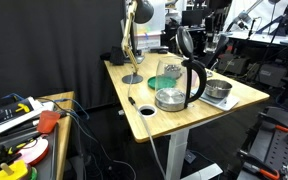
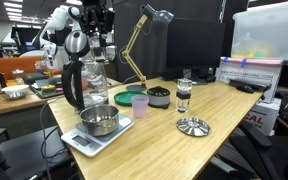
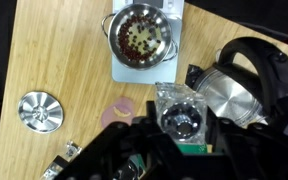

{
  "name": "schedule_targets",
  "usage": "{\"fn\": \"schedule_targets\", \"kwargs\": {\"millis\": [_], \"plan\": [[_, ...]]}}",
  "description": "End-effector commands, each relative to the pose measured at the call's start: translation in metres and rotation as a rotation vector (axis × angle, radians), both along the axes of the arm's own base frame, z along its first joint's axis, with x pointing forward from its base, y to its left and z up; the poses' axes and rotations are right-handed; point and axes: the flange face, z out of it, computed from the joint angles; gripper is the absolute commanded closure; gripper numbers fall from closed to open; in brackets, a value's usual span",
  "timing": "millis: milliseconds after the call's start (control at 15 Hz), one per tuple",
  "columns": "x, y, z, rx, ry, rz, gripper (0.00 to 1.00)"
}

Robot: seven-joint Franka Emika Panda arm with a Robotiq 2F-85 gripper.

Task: Move the black pepper container to the other side of the pot

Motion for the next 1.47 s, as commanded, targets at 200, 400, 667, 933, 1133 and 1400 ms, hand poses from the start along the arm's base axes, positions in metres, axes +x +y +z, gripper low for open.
{"fn": "schedule_targets", "kwargs": {"millis": [200,400,667,933,1133,1400], "plan": [[-0.041,0.013,-0.04,0.054,0.087,0.075,0.82],[-0.045,0.017,-0.071,0.066,0.123,0.078,0.82],[-0.04,0.033,-0.108,0.096,0.16,0.095,0.82],[-0.029,0.055,-0.14,0.123,0.171,0.096,0.82],[-0.03,0.057,-0.153,0.148,0.178,0.067,0.82],[-0.036,0.046,-0.152,0.182,0.176,0.01,0.82]]}}
